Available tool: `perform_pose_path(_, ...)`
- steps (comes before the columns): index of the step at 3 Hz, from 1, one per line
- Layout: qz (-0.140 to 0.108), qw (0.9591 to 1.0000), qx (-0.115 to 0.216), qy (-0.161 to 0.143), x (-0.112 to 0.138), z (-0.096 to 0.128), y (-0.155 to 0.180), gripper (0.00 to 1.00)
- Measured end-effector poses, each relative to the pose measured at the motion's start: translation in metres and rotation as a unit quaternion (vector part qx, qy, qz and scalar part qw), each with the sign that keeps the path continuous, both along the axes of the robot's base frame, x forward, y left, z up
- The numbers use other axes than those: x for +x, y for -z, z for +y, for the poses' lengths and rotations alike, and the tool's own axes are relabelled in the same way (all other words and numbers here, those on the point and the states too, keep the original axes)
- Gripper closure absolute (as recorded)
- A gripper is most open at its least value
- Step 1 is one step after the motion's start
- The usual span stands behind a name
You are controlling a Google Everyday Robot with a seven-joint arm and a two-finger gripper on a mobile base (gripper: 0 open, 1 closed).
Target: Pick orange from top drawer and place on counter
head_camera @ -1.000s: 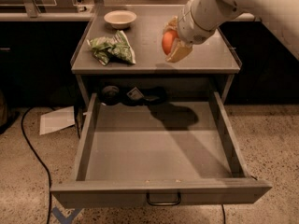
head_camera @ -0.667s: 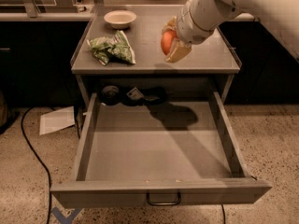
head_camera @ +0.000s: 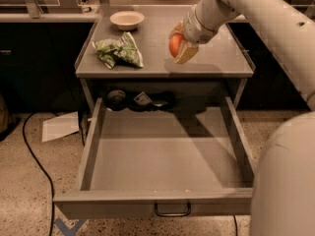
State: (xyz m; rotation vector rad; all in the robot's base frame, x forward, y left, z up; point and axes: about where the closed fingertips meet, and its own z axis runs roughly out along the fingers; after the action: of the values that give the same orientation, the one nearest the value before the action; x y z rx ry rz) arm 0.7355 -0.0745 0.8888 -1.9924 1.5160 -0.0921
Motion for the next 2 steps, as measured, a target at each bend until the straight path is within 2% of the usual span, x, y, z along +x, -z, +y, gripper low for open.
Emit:
perform_pose_path(1,0.007,0.9999,0.010,-0.003,0.034,-0.005,0.020,1.00)
perform_pose_path(2,0.015,0.9995,0.027,0.002,0.054,-0.008,0.039,1.00)
